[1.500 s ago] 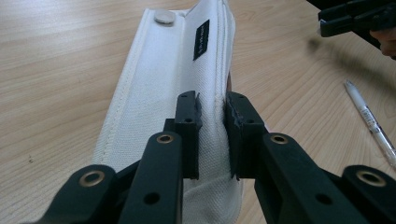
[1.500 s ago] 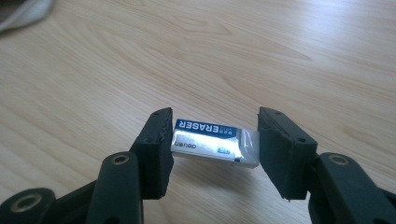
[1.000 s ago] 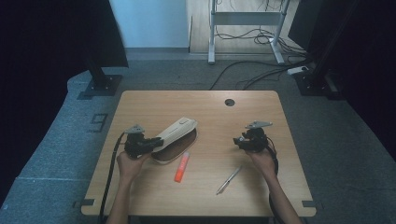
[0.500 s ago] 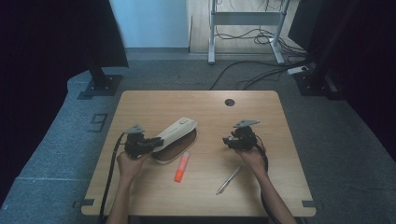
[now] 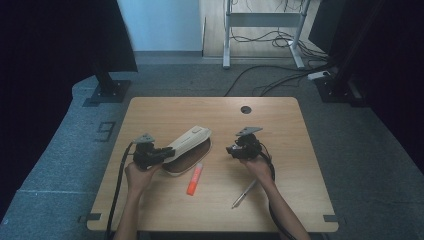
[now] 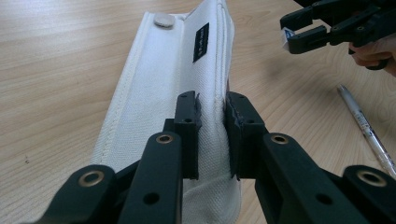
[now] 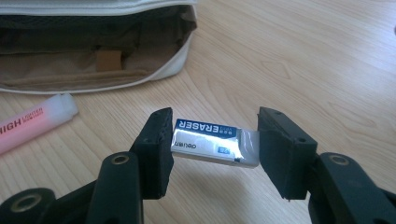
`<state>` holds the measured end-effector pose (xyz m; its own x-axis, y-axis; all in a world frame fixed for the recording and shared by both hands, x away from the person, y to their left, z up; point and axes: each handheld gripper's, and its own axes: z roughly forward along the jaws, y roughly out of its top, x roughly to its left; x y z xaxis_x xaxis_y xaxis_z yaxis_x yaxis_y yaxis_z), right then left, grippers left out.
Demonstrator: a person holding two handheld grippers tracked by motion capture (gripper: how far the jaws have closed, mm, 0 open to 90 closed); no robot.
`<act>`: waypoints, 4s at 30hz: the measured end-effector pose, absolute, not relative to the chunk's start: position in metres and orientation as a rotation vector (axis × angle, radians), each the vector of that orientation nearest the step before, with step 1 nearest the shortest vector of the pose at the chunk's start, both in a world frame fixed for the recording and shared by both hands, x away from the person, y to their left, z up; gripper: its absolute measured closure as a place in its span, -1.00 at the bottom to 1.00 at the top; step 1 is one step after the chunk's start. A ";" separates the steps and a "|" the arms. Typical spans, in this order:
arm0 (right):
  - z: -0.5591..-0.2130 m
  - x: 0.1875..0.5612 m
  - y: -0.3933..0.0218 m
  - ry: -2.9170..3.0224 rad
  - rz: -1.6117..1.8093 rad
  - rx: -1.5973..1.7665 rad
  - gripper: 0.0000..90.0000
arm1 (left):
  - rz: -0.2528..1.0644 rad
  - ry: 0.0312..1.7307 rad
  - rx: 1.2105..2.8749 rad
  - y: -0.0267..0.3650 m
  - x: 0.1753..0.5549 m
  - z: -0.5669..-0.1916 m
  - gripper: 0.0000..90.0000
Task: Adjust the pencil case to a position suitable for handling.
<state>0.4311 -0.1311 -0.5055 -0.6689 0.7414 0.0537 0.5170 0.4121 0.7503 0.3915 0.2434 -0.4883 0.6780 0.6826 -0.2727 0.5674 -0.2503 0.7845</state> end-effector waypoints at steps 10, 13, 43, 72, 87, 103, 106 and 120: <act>-0.509 0.439 -0.105 2.424 1.101 1.058 0.03 | 0.149 0.970 1.937 0.243 0.391 -0.488 0.69; -0.511 0.442 -0.099 2.429 1.101 1.053 0.03 | 0.151 0.970 1.939 0.243 0.391 -0.488 0.69; -0.518 0.468 -0.034 2.488 1.079 0.969 0.03 | 0.146 0.957 1.938 0.243 0.390 -0.487 0.69; -0.534 0.483 -0.020 2.503 1.069 1.003 -0.19 | 0.132 0.941 1.942 0.240 0.390 -0.488 0.69; -0.522 0.470 -0.041 2.513 1.046 0.972 -0.34 | 0.133 0.948 1.935 0.242 0.391 -0.489 0.69; -0.511 0.453 -0.068 2.525 1.058 0.952 -0.52 | 0.124 0.946 1.931 0.242 0.391 -0.490 0.68; -0.511 0.450 -0.073 2.528 1.056 0.961 -0.55 | 0.123 0.945 1.930 0.242 0.391 -0.490 0.68; -0.515 0.434 -0.110 2.517 1.082 1.000 -0.57 | 0.112 0.946 1.926 0.243 0.392 -0.490 0.67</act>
<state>0.4337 -0.1099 -0.5150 -0.7426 0.6671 0.0589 0.5016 0.4958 0.7089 0.3919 0.2432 -0.4902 0.6959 0.6541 -0.2965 0.5666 -0.2463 0.7863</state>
